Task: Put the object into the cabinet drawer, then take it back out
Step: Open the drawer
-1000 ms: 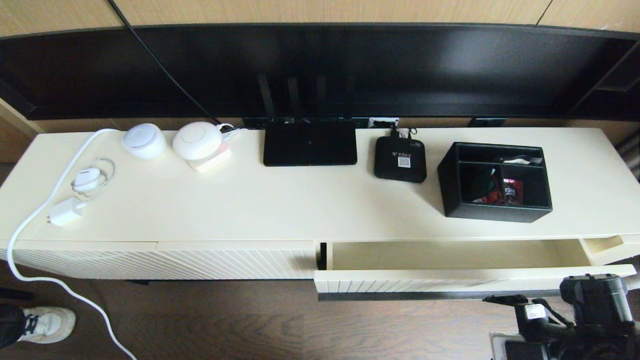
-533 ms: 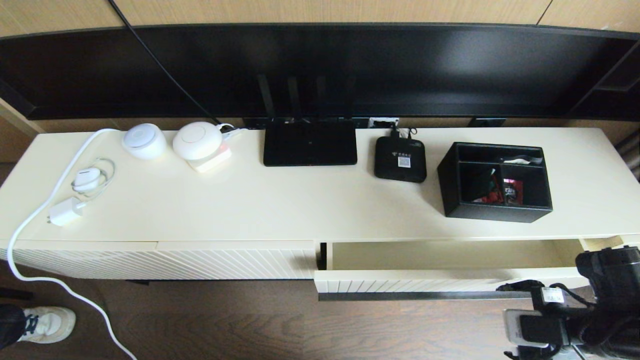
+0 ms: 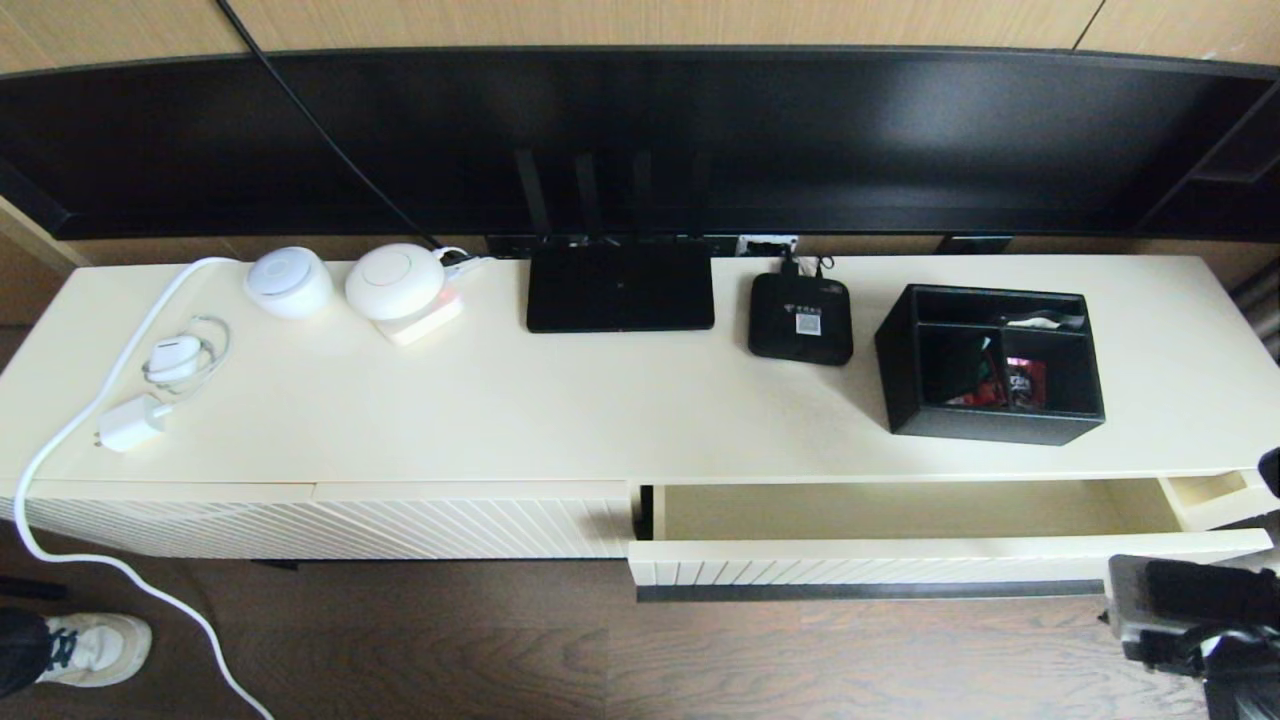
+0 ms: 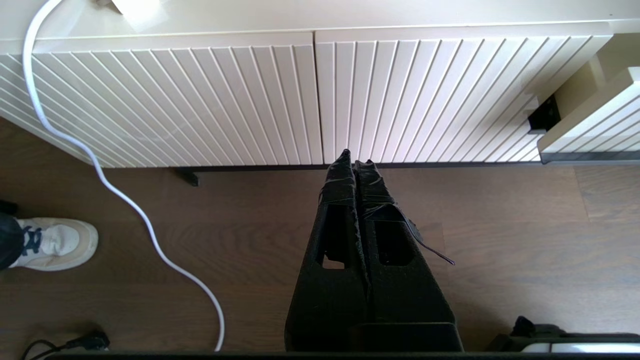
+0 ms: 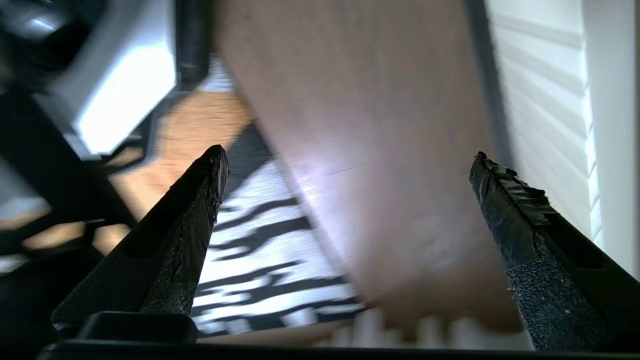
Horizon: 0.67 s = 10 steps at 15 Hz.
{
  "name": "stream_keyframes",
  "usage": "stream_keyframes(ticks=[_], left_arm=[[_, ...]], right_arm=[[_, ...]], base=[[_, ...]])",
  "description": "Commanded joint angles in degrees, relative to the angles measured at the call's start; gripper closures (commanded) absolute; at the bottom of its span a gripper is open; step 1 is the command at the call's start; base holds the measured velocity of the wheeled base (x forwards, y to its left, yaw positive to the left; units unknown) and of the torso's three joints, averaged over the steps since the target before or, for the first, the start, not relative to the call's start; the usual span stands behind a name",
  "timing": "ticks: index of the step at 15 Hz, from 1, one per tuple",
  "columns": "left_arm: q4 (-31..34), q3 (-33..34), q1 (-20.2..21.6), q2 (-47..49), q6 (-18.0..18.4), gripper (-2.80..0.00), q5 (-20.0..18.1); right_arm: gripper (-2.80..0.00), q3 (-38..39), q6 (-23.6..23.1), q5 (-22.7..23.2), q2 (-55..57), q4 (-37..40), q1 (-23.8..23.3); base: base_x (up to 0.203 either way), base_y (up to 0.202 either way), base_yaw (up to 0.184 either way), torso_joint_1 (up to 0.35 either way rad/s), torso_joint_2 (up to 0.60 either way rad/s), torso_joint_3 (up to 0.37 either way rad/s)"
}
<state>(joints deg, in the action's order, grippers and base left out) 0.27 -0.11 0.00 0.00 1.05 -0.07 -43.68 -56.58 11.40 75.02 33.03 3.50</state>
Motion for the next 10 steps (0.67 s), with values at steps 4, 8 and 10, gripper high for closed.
stream_keyframes(ticks=[4,8,10], left_arm=[[0.0,0.02,0.0,0.09,0.01,0.0,-0.01],[0.0,0.02,0.0,0.09,0.01,0.0,-0.01],[0.0,-0.01,0.0,0.09,0.01,0.0,-0.01]], right_arm=[[-2.8,-7.92,26.35,0.03,-1.5,11.97,0.64],[0.0,-17.08,51.21,0.47,2.44,13.08,3.84],[0.0,-19.57,61.19,0.53,5.9,12.19,6.62]], base=[[0.0,0.0,0.0,0.0,0.0,0.0],[0.0,0.0,0.0,0.0,0.0,0.0],[0.0,0.0,0.0,0.0,0.0,0.0]])
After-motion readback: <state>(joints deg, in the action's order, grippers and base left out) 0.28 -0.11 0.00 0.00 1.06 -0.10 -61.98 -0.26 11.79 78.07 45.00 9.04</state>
